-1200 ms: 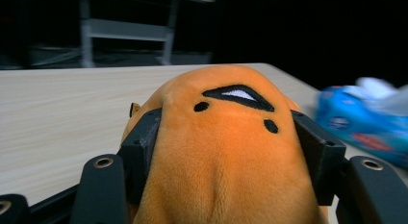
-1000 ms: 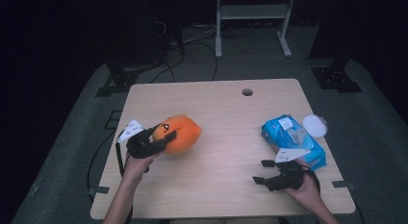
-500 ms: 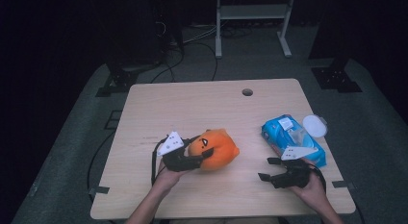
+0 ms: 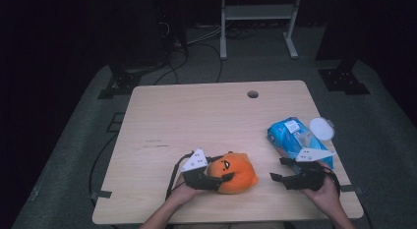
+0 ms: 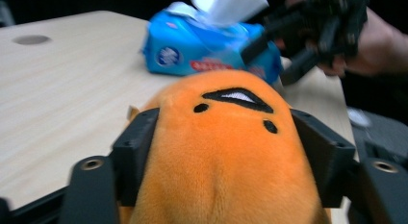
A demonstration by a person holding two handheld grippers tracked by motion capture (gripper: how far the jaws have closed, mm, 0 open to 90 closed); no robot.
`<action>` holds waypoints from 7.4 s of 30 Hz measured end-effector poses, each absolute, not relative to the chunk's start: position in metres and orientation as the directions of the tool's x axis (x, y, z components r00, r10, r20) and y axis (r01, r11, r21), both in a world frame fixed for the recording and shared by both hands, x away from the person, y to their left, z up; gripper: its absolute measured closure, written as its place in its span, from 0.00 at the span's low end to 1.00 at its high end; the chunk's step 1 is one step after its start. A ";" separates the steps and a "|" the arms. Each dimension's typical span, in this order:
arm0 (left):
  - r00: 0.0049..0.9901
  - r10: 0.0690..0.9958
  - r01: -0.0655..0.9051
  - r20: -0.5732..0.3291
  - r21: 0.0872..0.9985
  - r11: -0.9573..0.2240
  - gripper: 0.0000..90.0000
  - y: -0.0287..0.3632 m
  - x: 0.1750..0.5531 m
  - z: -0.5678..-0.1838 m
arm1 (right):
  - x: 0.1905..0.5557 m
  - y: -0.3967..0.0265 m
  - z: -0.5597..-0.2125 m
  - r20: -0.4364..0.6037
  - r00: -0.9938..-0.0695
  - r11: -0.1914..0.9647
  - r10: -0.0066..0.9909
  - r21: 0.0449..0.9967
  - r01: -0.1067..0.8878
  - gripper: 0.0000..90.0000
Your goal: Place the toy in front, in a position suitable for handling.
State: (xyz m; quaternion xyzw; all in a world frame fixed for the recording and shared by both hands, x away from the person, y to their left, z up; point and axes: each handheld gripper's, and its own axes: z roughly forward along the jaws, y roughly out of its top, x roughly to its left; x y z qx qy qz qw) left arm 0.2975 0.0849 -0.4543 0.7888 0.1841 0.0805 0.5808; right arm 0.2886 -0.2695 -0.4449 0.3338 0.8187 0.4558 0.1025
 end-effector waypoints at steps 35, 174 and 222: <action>0.933 0.347 0.202 -0.095 0.936 -0.288 0.23 0.091 0.297 -0.463 | 0.346 -0.323 -0.385 -0.027 -0.592 0.338 0.805 0.841 0.421 0.40; 0.956 0.293 0.124 0.004 0.900 -0.419 0.21 0.098 0.303 -0.451 | 0.275 -0.160 -0.401 0.106 -0.870 0.538 0.481 0.748 0.388 0.93; 0.908 0.408 0.246 -0.094 0.909 -0.337 0.27 0.107 0.317 -0.452 | 0.285 -0.196 -0.420 0.137 -0.814 0.461 0.565 0.765 0.449 0.92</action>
